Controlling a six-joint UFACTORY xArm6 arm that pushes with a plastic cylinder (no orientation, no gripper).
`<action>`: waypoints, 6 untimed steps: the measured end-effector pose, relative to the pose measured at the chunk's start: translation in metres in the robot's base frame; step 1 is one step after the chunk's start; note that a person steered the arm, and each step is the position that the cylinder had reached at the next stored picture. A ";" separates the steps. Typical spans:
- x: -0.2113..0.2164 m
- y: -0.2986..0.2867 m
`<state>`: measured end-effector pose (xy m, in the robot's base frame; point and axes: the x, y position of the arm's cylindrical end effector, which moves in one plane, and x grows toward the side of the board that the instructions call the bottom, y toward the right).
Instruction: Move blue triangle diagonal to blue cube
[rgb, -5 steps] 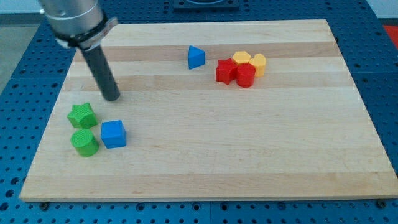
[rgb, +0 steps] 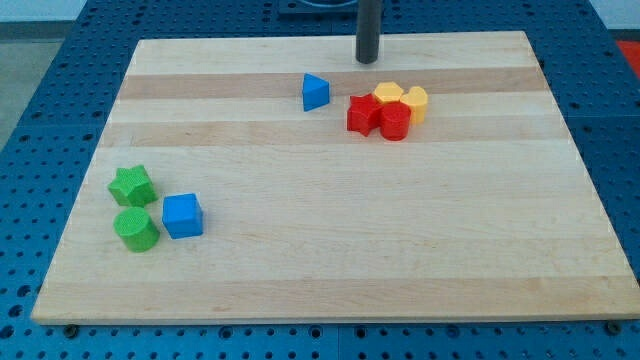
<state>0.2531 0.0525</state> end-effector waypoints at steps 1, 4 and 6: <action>0.030 -0.003; 0.062 -0.072; 0.090 -0.113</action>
